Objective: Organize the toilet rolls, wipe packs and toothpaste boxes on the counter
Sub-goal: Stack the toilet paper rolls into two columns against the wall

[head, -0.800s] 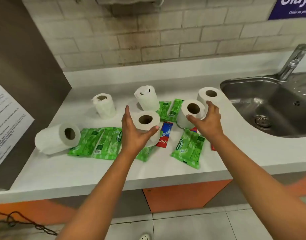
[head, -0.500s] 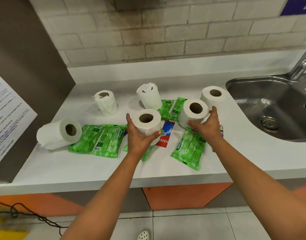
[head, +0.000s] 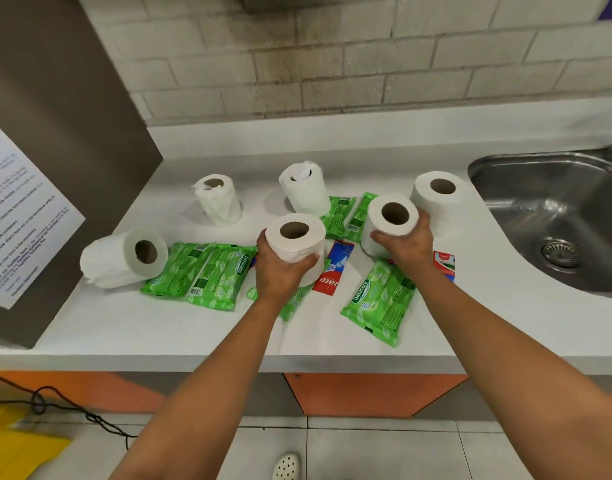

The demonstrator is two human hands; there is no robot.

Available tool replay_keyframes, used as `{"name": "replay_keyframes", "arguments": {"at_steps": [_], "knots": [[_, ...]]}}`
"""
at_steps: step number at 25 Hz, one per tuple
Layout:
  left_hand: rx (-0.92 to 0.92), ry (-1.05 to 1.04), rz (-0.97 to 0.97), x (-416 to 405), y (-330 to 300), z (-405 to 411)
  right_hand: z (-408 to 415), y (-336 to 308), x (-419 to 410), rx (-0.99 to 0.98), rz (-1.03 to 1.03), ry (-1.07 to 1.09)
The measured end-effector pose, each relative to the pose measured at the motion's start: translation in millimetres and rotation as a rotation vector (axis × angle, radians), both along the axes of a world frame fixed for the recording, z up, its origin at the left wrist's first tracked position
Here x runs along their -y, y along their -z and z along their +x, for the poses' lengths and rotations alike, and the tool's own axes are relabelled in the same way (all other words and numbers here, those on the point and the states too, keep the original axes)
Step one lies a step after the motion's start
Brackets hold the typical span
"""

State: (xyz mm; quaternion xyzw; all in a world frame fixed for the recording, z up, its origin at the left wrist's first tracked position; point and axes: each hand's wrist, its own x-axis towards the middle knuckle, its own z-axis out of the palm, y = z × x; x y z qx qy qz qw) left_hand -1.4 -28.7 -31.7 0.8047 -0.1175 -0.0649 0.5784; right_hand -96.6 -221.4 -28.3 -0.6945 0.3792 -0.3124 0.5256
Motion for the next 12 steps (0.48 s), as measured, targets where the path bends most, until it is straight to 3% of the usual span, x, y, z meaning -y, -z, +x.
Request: {"name": "replay_keyframes", "arguments": {"at_steps": [12], "knots": [[0.135,0.030,-0.164,38.0,-86.4,48.1,23.6,-65.1,18.1,0.140,-0.087,-0.013]]}}
